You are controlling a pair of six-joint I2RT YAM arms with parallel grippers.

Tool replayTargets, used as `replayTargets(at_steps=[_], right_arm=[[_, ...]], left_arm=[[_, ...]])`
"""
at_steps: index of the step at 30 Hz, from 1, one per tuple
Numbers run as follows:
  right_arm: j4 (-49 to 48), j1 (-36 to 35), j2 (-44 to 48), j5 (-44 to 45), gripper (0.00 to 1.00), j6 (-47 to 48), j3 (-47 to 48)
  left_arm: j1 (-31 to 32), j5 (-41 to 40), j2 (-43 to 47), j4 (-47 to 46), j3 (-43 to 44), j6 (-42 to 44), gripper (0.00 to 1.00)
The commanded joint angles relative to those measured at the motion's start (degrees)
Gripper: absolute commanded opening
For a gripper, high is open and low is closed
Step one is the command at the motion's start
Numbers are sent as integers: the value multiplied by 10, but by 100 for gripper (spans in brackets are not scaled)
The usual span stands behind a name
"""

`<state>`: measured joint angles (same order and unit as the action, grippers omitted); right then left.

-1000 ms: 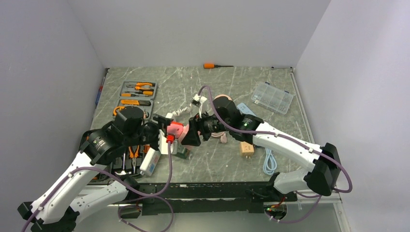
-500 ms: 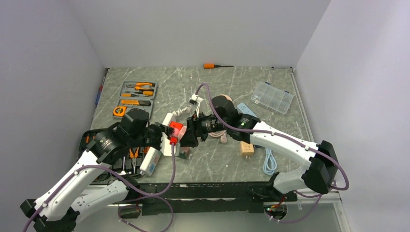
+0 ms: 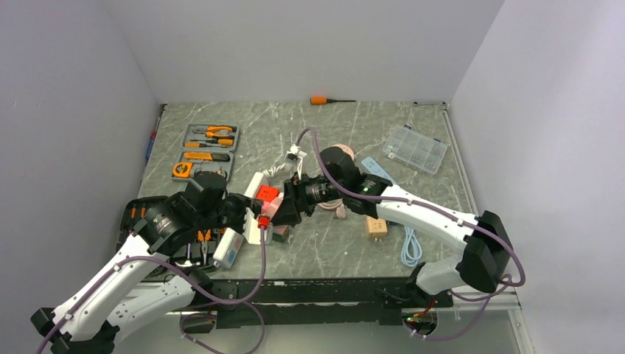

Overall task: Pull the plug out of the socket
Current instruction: Remove the plug from the socket, then place the plug at the center of the board.

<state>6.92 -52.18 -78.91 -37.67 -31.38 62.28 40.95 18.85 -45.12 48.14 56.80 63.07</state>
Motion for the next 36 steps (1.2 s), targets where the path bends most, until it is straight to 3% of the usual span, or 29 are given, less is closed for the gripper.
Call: replayTargets(at_steps=[1, 11, 36], right_arm=[[0, -2, -30, -33, 0, -1, 30], [55, -2, -40, -36, 0, 19, 63], [76, 29, 122, 41, 0, 10, -66]], left_arm=[[-4, -31, 26, -15, -28, 38, 0], [-11, -61, 59, -2, -54, 63, 0], [-16, -82, 62, 1, -93, 81, 0]])
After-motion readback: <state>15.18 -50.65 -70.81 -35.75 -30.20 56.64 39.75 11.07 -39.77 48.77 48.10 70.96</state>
